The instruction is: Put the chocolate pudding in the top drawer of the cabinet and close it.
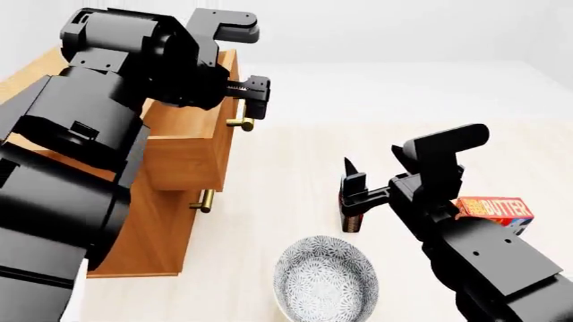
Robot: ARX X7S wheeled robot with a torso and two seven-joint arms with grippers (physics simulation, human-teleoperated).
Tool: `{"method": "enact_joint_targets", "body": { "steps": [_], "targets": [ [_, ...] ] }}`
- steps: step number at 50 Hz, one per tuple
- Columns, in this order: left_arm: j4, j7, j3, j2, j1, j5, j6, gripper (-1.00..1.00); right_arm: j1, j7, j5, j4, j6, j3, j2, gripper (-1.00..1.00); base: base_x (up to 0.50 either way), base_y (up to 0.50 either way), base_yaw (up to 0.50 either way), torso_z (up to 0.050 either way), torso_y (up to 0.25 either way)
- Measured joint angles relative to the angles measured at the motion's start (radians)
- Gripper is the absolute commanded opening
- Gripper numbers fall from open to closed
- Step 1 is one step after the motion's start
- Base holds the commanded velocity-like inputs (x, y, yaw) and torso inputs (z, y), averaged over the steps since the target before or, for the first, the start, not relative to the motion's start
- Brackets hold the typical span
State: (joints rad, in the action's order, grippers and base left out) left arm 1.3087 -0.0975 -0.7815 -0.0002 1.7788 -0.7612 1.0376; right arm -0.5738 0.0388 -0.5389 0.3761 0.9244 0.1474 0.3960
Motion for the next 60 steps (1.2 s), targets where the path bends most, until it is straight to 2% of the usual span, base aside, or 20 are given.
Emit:
{"method": "enact_joint_targets", "body": {
  "steps": [12, 27, 47, 55, 60],
  "targets": [
    [0.0, -0.034, 0.136, 0.0, -0.019, 0.136, 0.016, 1.0, 0.0, -0.005, 0.006, -0.026, -0.017, 0.013, -0.004, 1.0, 0.0, 0.0, 0.0, 0.0, 0.0],
    [0.0, -0.048, 0.205, 0.0, -0.039, 0.213, 0.024, 1.0, 0.003, -0.007, 0.008, -0.044, -0.03, 0.021, -0.004, 1.0, 0.0, 0.0, 0.0, 0.0, 0.0],
    [-0.004, -0.076, 0.203, -0.003, -0.043, 0.206, 0.027, 1.0, 0.001, -0.007, 0.005, -0.055, -0.035, 0.027, -0.001, 1.0, 0.0, 0.0, 0.0, 0.0, 0.0],
    [-0.005, -0.092, 0.132, -0.004, -0.042, 0.12, 0.016, 1.0, 0.002, -0.009, -0.002, -0.056, -0.032, 0.027, 0.003, 1.0, 0.0, 0.0, 0.0, 0.0, 0.0],
    [-0.006, -0.091, 0.045, -0.004, -0.04, 0.022, -0.001, 1.0, 0.005, -0.01, -0.007, -0.057, -0.033, 0.024, 0.005, 1.0, 0.0, 0.0, 0.0, 0.0, 0.0]
  ]
}}
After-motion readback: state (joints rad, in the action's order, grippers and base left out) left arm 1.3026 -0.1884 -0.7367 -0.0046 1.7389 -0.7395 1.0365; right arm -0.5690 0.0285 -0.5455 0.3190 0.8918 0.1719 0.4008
